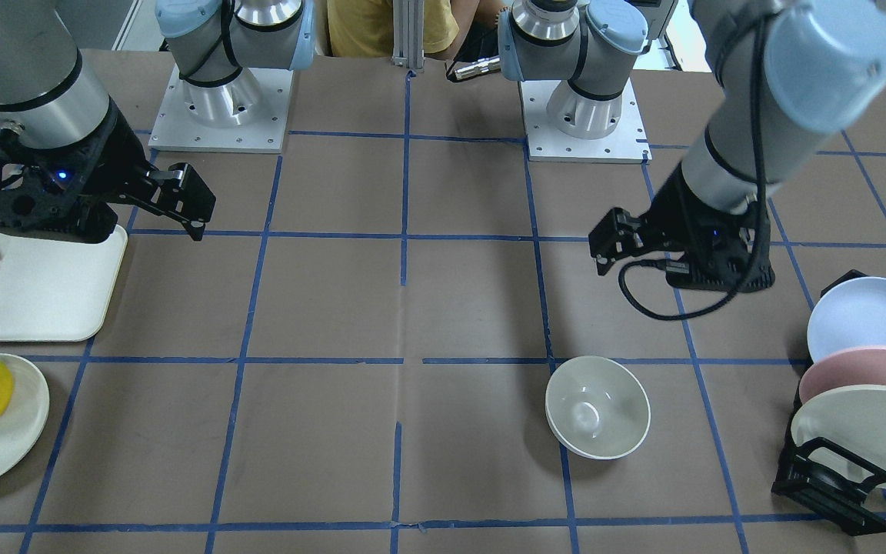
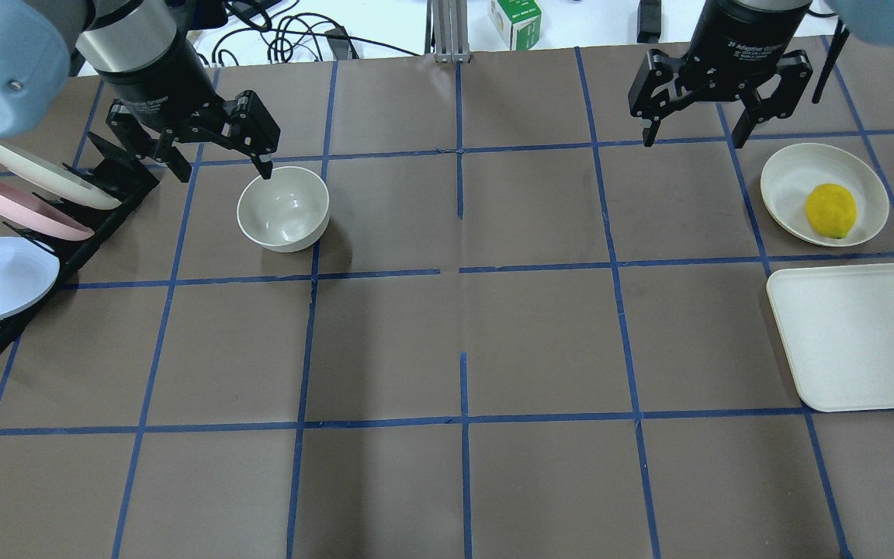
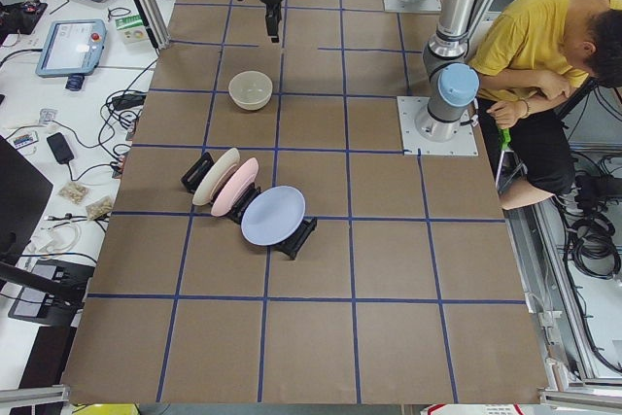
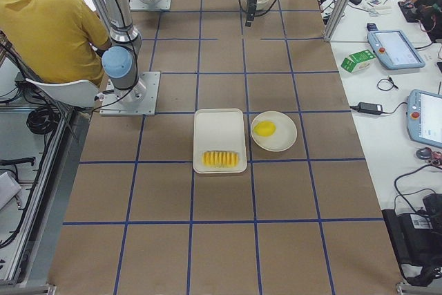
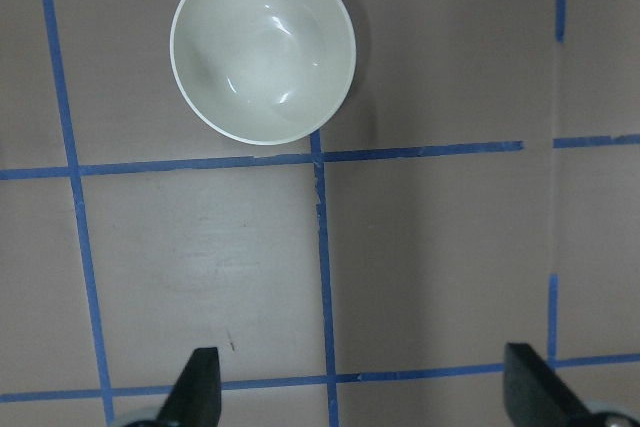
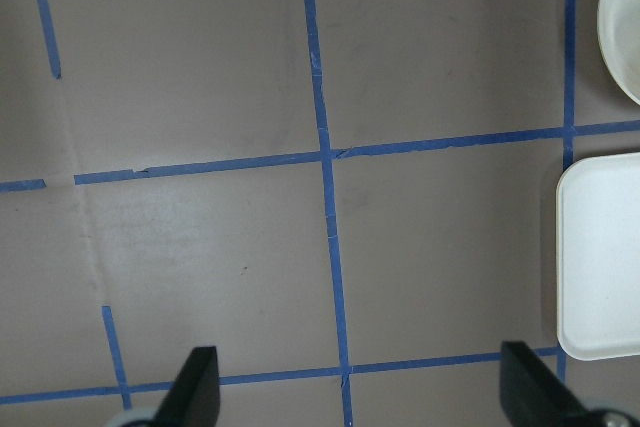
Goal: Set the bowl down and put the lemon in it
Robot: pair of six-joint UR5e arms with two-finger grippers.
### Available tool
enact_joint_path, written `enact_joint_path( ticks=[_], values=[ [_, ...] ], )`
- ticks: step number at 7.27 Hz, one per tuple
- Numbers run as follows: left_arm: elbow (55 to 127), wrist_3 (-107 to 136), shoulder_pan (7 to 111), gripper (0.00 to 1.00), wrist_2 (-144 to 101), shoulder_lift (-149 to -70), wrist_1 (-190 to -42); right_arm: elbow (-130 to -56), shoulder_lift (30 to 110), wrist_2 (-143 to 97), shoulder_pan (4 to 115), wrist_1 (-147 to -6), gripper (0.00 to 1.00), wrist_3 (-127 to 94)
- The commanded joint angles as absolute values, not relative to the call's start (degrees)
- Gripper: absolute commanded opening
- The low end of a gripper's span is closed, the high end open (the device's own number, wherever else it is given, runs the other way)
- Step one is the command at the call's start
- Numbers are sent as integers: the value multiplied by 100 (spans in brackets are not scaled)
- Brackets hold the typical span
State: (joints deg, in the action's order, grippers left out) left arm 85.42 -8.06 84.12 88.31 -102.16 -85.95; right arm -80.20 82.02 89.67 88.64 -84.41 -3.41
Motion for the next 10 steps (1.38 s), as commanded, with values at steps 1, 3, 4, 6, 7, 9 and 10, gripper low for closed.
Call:
enact_joint_path(
  ticks=[1,3,4,6,7,9,10],
  values=[
    [8552,-1265,8078,100,8850,-11298,-7457,-8050,8139,8930,8877,-8464,100,-273],
    [8578,-1318,8042,100,8833,-11968,-6612,-8024,8148,8938,8833,-8551,100,-360],
    [8613,-1527,7955,100,8816,-12101,-6592,-8059,8060,9034,8824,-8560,100,-378],
    [8762,-1547,7928,100,8815,-12217,-6583,-8033,7981,9096,8423,-8613,100,-291],
    [8867,-1495,7928,99,8807,-12217,-6583,-7990,7963,9071,7846,-8726,100,-55],
    [8974,-1511,7936,81,8745,-12208,-6548,-7990,7429,9270,7411,-9643,100,830],
    [8982,-1547,7928,67,8745,-12217,-6409,-7989,7314,9307,7218,-9781,100,1061]
  ],
)
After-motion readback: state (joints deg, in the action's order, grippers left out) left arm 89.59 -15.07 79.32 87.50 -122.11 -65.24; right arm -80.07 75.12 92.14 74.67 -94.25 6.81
